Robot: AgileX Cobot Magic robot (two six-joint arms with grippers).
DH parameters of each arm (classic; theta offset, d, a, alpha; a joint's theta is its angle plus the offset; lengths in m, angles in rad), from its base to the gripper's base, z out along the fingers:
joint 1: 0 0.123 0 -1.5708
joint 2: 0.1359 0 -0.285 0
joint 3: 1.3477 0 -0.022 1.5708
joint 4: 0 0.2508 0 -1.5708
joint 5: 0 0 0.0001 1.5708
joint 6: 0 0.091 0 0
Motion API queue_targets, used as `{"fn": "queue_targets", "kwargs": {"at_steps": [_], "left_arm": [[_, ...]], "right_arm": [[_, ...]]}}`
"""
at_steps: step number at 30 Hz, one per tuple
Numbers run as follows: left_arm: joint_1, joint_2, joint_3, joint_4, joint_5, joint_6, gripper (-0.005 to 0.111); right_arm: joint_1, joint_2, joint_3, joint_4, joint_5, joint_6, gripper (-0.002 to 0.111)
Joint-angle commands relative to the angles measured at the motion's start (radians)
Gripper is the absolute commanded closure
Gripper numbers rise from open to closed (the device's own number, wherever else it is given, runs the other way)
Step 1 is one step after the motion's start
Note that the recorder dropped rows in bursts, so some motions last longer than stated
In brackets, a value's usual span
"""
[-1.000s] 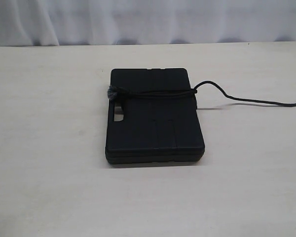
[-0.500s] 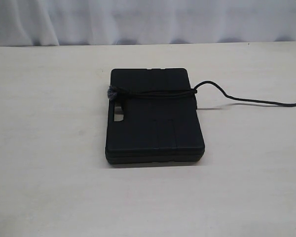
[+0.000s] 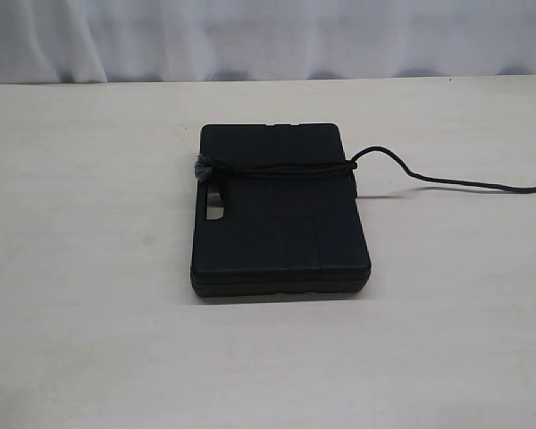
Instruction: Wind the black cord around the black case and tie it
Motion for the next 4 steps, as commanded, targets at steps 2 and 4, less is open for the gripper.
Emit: {"fn": "queue_targets", "kwargs": {"at_steps": [2,4], "left_arm": [[0.0,-0.003,0.003,0.0,-0.008,0.004,0.107],[0.0,-0.003,0.003,0.0,-0.008,0.004,0.107]], "right_arm": [[-0.005,-0.005,0.003,0.002,0.004,0.003,0.104],[-0.005,-0.005,0.003,0.002,0.004,0.003,0.104]]}}
